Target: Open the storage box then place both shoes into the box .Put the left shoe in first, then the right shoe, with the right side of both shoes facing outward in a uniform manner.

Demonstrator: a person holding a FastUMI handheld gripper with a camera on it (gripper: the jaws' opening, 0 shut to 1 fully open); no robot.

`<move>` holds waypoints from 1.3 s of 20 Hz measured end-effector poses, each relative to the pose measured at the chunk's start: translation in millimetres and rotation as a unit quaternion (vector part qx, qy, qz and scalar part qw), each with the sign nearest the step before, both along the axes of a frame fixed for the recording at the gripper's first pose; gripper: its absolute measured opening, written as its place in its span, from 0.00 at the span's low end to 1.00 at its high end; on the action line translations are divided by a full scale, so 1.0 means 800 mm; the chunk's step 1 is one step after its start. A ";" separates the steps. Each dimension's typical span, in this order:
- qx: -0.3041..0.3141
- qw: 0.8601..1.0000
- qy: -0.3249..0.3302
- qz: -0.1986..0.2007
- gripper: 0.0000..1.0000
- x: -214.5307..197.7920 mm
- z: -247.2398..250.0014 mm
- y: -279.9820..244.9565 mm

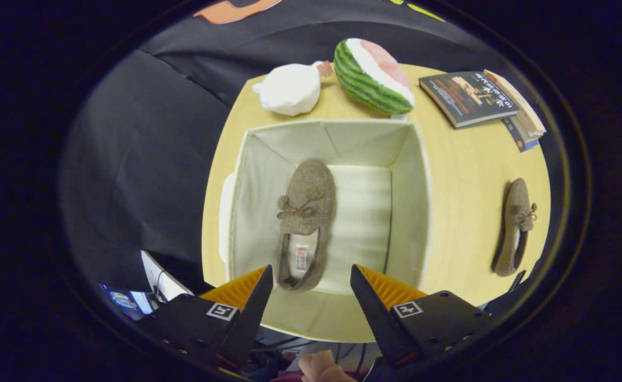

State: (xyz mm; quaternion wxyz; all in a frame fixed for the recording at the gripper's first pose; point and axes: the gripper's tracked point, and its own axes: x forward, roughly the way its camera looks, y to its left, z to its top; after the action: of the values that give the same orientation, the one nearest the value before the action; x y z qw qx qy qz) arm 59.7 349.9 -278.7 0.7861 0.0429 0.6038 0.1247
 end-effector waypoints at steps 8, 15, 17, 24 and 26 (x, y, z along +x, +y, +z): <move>0.014 0.999 -0.029 -0.027 0.90 0.020 0.054 -0.160; -0.013 0.995 0.000 -0.102 0.90 0.054 0.012 -0.333; -0.021 0.993 0.009 -0.115 0.90 0.057 -0.006 -0.373; -0.069 0.987 0.040 -0.137 0.90 0.059 -0.087 -0.491; -0.075 0.987 0.050 -0.132 0.90 0.057 -0.107 -0.509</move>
State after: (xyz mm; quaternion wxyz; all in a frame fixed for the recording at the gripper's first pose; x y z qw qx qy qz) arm 105.7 -57.0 -364.0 0.7658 0.0692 0.6388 -0.0279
